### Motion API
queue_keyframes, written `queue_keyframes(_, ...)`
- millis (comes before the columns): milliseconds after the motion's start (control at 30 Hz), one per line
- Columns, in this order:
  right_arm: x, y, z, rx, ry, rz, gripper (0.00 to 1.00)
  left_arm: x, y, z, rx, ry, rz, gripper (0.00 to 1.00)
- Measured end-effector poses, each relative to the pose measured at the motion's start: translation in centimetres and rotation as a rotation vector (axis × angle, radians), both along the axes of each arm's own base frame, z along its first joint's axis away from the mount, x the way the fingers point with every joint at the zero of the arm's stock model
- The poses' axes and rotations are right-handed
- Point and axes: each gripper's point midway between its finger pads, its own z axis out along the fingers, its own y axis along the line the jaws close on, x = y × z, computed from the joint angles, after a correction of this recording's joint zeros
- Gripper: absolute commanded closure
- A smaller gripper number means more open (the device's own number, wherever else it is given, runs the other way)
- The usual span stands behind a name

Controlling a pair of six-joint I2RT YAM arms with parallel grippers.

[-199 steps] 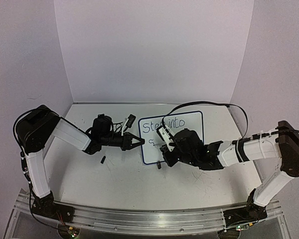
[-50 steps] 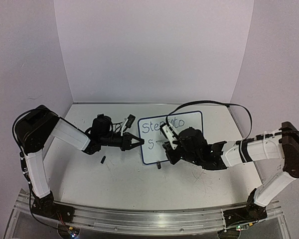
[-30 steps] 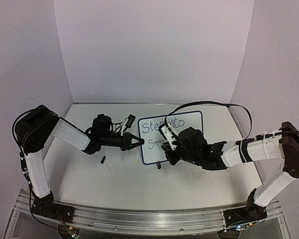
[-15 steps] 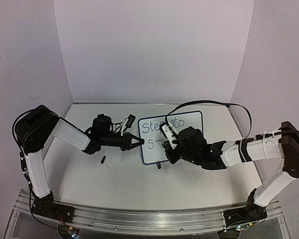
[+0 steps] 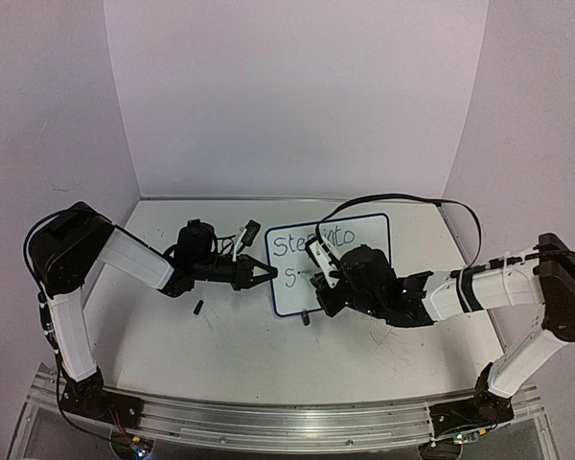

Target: Write a sentence on the whiteboard

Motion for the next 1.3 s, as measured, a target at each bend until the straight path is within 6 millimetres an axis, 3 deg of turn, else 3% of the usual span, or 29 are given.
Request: queue_keyframes(1300, -0.9, -0.4, -1.6, -0.043, 0.064, 0.022, 1.00, 0.0, 0.0, -0.1, 0.006, 0.001, -0.002, 1.00)
